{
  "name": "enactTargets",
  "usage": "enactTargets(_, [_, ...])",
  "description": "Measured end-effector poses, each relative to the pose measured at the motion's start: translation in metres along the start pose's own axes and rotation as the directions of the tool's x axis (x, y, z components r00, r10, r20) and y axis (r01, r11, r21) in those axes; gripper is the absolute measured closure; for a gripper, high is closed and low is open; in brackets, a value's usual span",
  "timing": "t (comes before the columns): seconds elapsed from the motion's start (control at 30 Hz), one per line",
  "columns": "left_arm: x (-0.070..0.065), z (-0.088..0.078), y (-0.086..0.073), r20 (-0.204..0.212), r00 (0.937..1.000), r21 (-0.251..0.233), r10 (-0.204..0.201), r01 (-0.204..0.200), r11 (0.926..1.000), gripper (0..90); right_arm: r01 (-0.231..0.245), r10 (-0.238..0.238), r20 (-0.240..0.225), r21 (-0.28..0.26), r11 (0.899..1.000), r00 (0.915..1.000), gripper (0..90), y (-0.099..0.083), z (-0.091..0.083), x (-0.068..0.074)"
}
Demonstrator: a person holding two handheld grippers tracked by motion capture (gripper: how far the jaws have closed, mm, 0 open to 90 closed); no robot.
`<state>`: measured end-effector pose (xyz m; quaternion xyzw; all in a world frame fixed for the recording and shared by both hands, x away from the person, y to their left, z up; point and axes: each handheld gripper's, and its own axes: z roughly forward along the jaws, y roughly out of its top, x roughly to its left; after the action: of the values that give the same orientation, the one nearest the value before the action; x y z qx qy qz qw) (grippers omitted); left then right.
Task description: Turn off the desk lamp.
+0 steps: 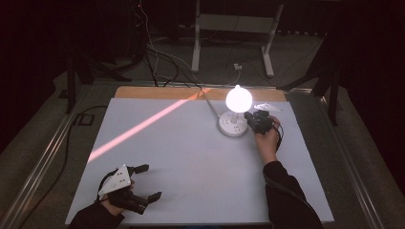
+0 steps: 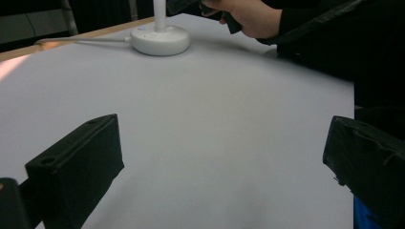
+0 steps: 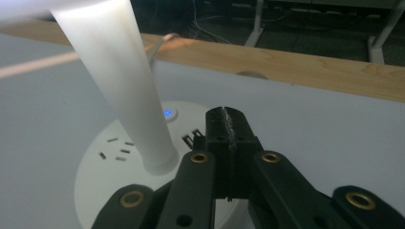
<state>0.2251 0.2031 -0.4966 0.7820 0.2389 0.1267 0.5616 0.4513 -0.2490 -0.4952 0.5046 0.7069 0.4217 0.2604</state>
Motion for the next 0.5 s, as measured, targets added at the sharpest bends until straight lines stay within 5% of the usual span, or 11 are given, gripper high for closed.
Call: enactTargets(0.5, [0.000, 0.000, 0.000, 0.001, 1.0000, 0.004, -0.001, 0.001, 1.0000, 0.5, -0.013, 0.013, 0.004, 0.026, 1.000, 0.9999, 90.0, -0.012, 0.006, -0.003])
